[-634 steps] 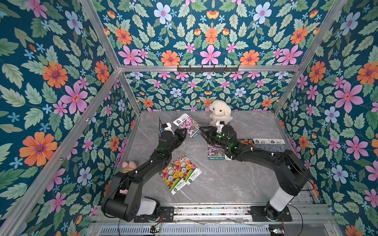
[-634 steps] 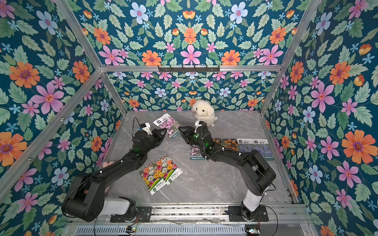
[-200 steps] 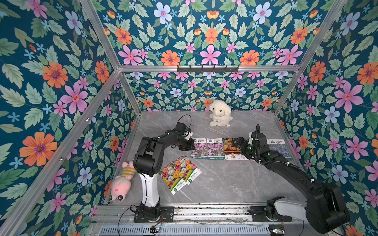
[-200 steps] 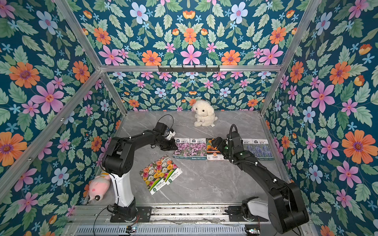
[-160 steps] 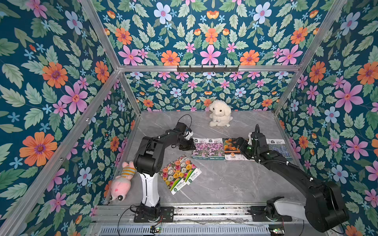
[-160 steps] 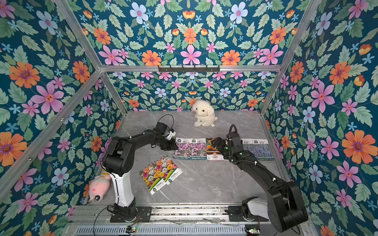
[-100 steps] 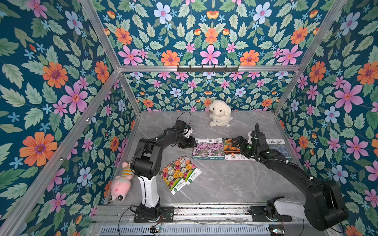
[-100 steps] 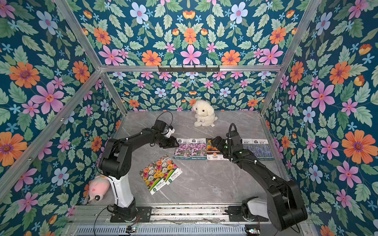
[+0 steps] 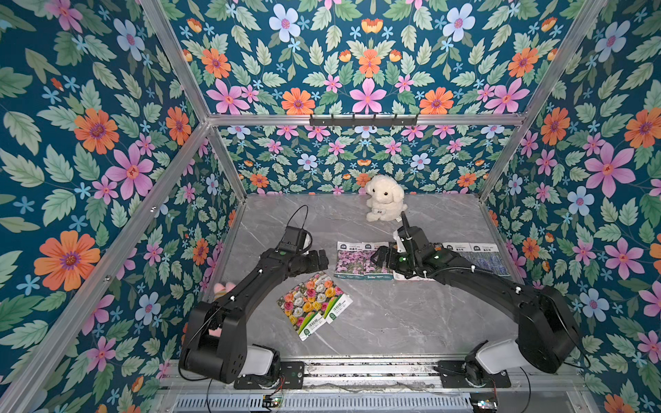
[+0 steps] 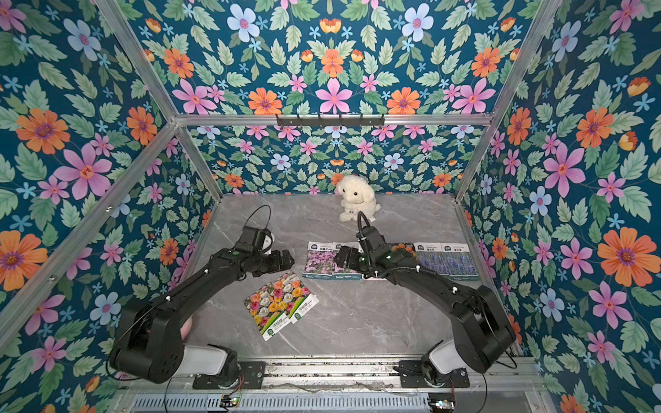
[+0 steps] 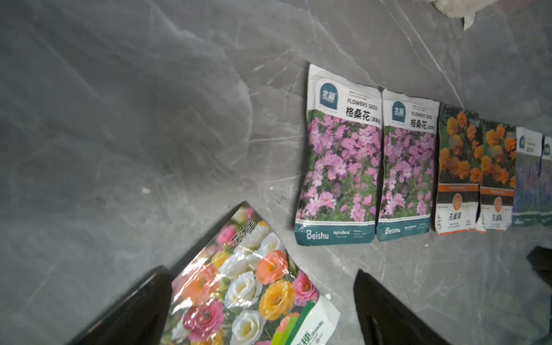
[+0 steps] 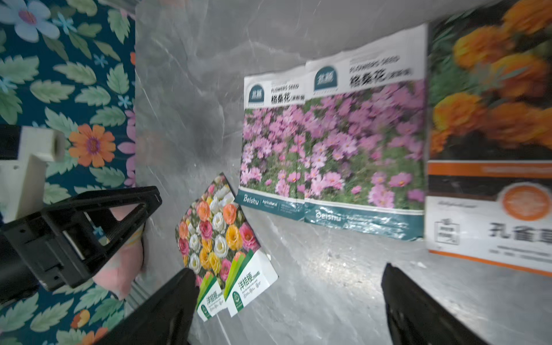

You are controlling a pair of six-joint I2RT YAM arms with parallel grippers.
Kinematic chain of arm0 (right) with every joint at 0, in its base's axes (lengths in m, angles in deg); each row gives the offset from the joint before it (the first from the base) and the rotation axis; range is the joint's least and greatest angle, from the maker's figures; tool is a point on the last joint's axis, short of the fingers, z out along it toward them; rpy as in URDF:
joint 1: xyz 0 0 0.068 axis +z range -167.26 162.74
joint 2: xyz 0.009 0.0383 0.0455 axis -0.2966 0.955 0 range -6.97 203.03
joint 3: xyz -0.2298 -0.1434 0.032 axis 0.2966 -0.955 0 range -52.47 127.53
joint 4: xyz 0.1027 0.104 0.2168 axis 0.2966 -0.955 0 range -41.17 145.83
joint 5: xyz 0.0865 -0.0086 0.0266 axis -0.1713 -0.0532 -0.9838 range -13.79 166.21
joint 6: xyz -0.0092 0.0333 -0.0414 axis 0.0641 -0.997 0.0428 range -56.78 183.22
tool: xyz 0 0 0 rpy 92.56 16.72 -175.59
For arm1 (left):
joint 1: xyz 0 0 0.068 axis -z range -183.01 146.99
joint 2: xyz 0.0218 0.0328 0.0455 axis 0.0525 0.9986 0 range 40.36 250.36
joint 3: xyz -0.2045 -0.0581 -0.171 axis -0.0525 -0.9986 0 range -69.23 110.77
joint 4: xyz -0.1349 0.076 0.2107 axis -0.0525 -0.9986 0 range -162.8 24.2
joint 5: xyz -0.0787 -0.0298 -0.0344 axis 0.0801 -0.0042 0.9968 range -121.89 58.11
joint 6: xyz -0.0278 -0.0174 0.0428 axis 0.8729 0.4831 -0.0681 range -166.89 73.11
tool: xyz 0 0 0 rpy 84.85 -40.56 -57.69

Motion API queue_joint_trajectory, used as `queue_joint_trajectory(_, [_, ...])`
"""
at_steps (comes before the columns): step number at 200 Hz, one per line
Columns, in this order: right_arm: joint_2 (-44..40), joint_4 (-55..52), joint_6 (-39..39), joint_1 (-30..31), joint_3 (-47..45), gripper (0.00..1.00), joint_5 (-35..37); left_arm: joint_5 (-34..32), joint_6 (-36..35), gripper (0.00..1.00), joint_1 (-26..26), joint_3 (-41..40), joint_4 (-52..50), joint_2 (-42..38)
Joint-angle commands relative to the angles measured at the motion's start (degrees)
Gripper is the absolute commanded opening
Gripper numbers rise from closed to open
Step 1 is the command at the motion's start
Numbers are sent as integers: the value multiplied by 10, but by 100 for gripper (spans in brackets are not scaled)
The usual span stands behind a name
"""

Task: Arrange the seed packets in a row
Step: Pick up the seed packet from the center of the board.

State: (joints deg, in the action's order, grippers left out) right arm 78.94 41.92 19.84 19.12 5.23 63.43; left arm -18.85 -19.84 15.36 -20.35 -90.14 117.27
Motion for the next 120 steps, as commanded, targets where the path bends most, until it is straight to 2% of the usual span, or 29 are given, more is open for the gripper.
queue_joint_trajectory(1, [33,5,-7,36,17,96,-31,-43,64,99,-10,-53,18,-49])
queue_joint_trajectory(32, [111,-4,0,88,61,84,-22,-14,139,94,-29,-145,63,-122])
queue_joint_trajectory(51, [152,-31,24,110,109,74,-4,21,180,84,-46,-181,78,-150])
queue_joint_trajectory(70, [194,-74,58,137,166,66,39,35,211,78,-48,-202,86,-174])
queue_joint_trajectory(98, [257,-136,94,157,242,56,71,40,221,75,-57,-230,94,-177])
queue_joint_trajectory(120, [299,-171,106,165,292,49,95,63,236,66,-58,-253,121,-169])
